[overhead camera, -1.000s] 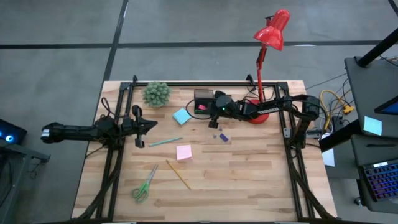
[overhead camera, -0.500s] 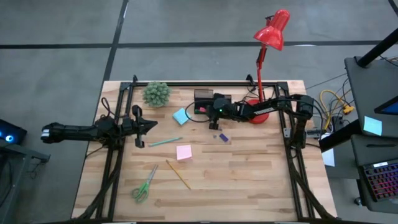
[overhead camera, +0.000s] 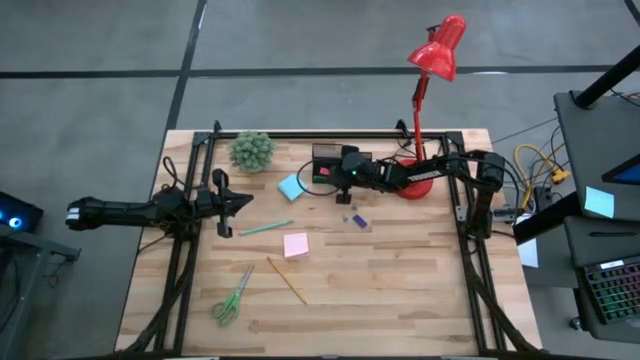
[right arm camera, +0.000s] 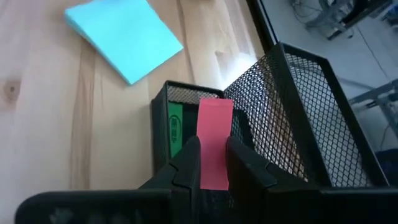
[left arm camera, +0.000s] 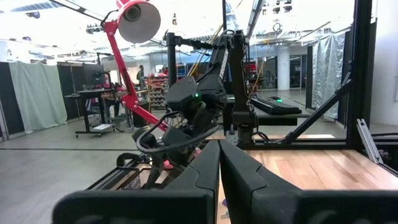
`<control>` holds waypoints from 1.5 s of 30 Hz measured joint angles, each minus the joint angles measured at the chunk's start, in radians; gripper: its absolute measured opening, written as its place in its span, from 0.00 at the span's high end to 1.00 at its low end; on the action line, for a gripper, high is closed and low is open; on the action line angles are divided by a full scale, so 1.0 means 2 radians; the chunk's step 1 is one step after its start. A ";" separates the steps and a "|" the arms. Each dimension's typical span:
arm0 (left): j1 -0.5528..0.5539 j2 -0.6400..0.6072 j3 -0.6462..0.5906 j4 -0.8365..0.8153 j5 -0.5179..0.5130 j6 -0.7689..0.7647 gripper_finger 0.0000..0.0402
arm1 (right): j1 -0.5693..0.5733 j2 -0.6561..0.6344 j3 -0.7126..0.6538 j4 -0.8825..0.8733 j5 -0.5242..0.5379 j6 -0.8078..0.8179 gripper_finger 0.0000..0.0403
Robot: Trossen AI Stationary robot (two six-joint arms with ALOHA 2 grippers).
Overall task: Pick and place office supplies into organizer
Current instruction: Put the pink eraser into the desk organizer
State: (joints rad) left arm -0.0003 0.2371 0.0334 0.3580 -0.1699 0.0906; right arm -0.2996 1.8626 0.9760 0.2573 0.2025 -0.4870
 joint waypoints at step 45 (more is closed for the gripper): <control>0.000 0.000 0.000 -0.001 0.000 0.000 1.00 | 0.000 0.000 0.048 -0.135 0.000 -0.038 0.85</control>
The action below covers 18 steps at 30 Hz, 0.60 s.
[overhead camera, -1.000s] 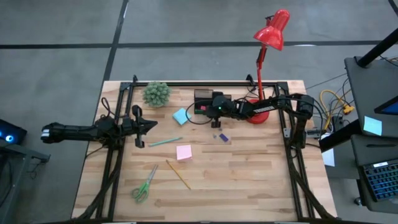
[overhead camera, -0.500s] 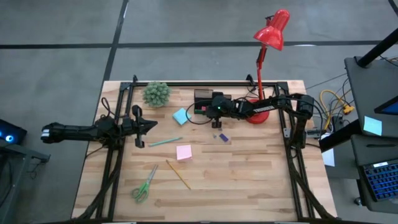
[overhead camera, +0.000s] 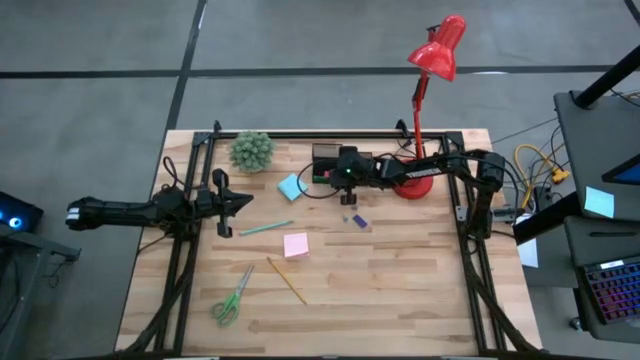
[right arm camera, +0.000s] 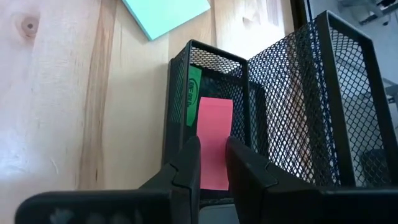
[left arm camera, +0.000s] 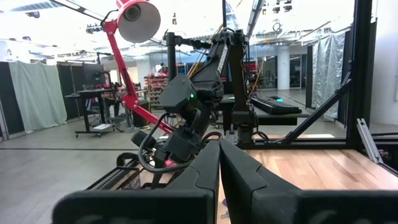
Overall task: Pick and place office supplies into organizer
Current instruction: Put the pink eraser into the desk organizer
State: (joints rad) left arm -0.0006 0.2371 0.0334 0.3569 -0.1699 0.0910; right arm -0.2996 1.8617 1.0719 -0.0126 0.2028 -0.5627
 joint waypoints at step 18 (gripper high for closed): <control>0.000 0.000 0.000 0.000 0.000 0.000 1.00 | -0.001 0.000 0.002 -0.008 0.000 -0.021 0.85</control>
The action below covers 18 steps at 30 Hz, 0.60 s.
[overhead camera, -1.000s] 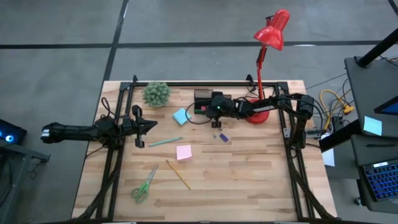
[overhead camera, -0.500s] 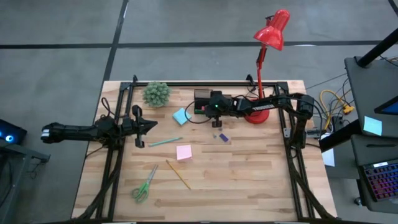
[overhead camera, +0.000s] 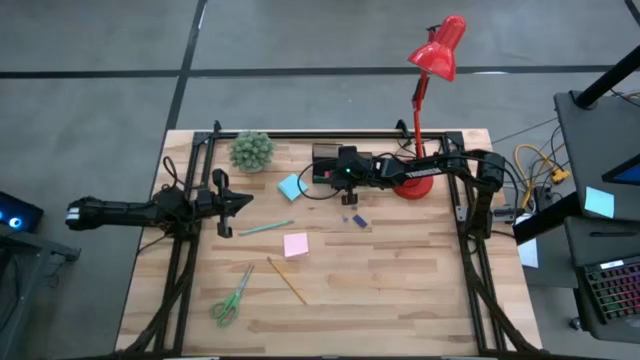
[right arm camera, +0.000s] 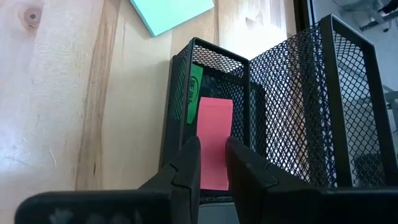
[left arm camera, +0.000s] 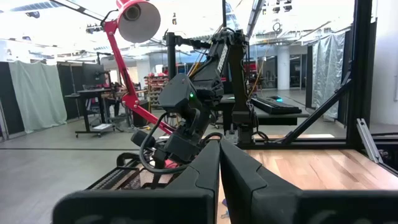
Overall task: Pick and place office supplies into organizer
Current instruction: Put the pink eraser into the desk organizer
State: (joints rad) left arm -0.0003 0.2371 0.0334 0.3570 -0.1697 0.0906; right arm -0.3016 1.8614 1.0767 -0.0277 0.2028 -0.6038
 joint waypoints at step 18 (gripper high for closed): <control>0.000 0.000 0.000 0.000 0.000 0.000 1.00 | 0.000 0.000 0.000 -0.001 0.000 0.000 0.83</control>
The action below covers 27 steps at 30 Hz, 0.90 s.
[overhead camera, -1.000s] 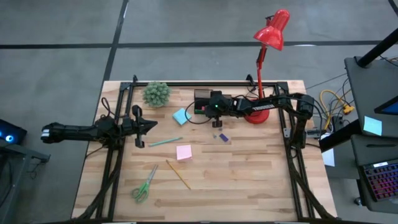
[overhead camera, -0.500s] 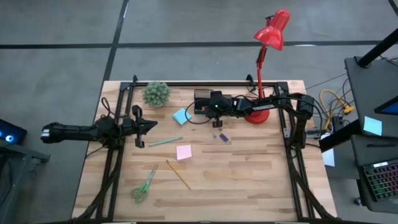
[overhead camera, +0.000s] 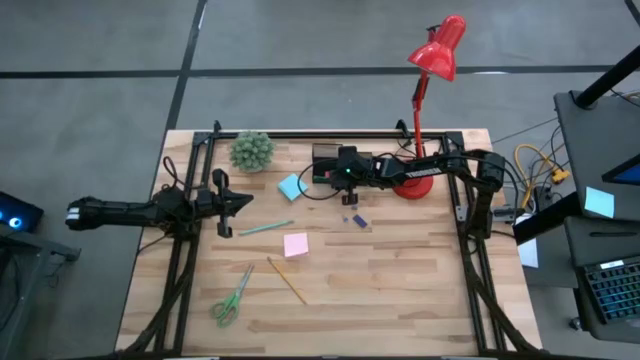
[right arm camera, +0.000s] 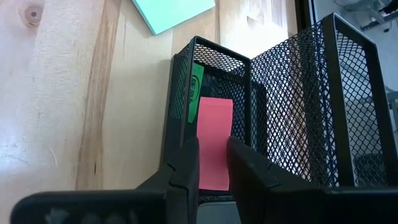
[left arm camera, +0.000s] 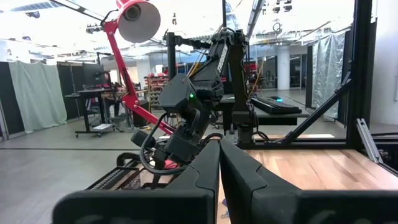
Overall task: Pick and place office supplies into organizer
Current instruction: Put the pink eraser into the desk organizer, then put the dark blue eraser into the desk organizer
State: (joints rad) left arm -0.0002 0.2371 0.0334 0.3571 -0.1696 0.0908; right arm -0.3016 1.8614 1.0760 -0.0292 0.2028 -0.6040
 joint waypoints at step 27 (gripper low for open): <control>0.000 0.000 0.000 0.000 0.000 0.000 1.00 | 0.000 0.000 0.001 0.001 0.004 0.023 0.70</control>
State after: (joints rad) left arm -0.0006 0.2371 0.0334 0.3573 -0.1696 0.0906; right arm -0.3016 1.8610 1.0776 -0.0273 0.2104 -0.5589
